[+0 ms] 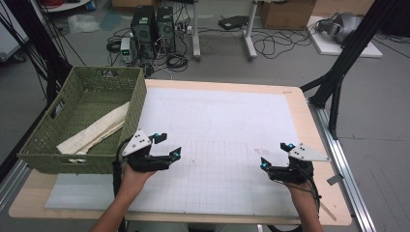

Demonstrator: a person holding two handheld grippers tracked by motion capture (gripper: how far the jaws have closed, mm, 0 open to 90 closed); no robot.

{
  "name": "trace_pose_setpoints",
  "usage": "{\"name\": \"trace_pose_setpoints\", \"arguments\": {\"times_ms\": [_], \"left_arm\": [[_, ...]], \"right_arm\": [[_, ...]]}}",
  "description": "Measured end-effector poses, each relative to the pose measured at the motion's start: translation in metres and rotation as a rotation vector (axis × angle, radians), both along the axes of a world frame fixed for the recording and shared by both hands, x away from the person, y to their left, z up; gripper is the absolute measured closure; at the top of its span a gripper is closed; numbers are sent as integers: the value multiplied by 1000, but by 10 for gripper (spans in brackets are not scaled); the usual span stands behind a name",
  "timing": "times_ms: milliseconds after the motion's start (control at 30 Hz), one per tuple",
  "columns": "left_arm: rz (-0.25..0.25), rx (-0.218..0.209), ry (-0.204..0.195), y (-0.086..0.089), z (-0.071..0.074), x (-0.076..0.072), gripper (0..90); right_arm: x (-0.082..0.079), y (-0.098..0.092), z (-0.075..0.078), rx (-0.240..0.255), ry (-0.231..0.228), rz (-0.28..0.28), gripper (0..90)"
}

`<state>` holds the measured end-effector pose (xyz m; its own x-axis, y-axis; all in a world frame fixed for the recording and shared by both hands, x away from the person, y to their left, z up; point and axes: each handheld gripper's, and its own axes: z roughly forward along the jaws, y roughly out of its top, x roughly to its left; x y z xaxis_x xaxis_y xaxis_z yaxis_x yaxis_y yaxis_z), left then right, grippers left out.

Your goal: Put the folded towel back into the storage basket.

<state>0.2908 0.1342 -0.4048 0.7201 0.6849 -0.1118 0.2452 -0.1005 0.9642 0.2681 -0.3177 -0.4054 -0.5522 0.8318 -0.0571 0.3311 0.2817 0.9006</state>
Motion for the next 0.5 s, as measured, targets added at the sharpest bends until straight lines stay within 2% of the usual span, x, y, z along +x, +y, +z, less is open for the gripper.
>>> {"name": "trace_pose_setpoints", "arguments": {"times_ms": [200, 367, 500], "left_arm": [[4, 0, 10, 0, -7, -1, 242], [-2, 13, 10, -3, -11, -2, 245], [1, 13, 11, -2, -11, -3, 245]], "right_arm": [[-8, -8, -2, 24, -4, -37, 101], [-7, -13, -7, 36, 6, -57, 101], [-9, -12, -7, 29, 4, -51, 101]]}}
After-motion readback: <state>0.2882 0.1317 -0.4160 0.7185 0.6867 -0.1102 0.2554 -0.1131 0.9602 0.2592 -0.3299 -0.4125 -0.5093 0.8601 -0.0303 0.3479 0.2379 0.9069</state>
